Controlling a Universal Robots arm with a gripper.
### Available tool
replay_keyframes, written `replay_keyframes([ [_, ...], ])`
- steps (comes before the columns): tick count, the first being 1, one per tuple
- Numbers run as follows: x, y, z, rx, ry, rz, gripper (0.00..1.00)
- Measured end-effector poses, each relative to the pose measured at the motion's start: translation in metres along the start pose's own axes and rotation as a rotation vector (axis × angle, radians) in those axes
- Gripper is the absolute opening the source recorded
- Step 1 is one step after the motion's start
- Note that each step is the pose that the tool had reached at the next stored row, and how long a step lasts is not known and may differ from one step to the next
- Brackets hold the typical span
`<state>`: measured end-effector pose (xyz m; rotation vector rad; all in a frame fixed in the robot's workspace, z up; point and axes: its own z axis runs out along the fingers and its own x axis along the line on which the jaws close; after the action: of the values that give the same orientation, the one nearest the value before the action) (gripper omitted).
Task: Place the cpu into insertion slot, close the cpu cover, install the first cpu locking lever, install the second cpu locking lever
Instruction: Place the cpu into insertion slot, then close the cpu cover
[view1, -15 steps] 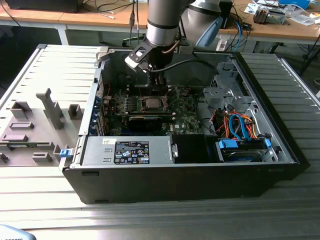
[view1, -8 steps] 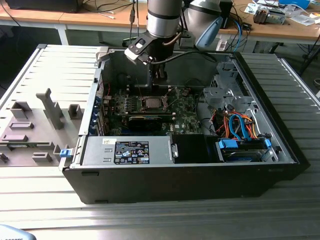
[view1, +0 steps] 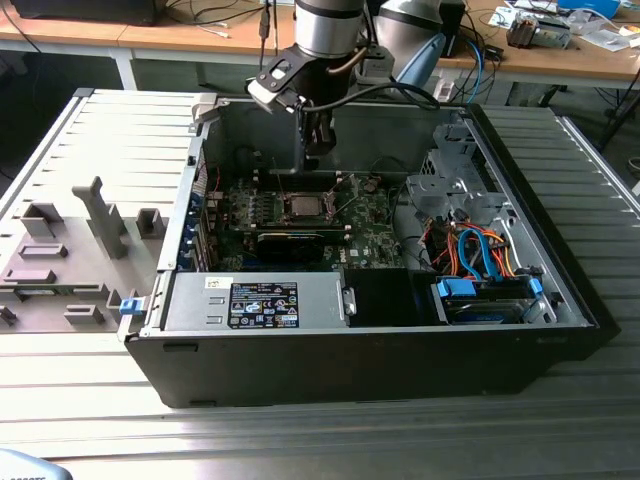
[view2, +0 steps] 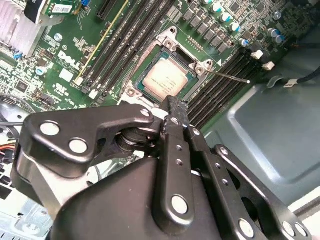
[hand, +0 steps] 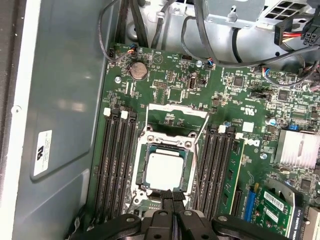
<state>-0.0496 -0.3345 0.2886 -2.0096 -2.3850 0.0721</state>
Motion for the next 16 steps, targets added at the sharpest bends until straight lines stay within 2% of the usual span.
replay_keyframes([
  [5,0.0,0.0,-0.0004,0.0002,-0.0003,0.0,0.11],
  [16,-0.0024,0.0099,-0.0008,0.0002,-0.0002,0.0,0.11],
])
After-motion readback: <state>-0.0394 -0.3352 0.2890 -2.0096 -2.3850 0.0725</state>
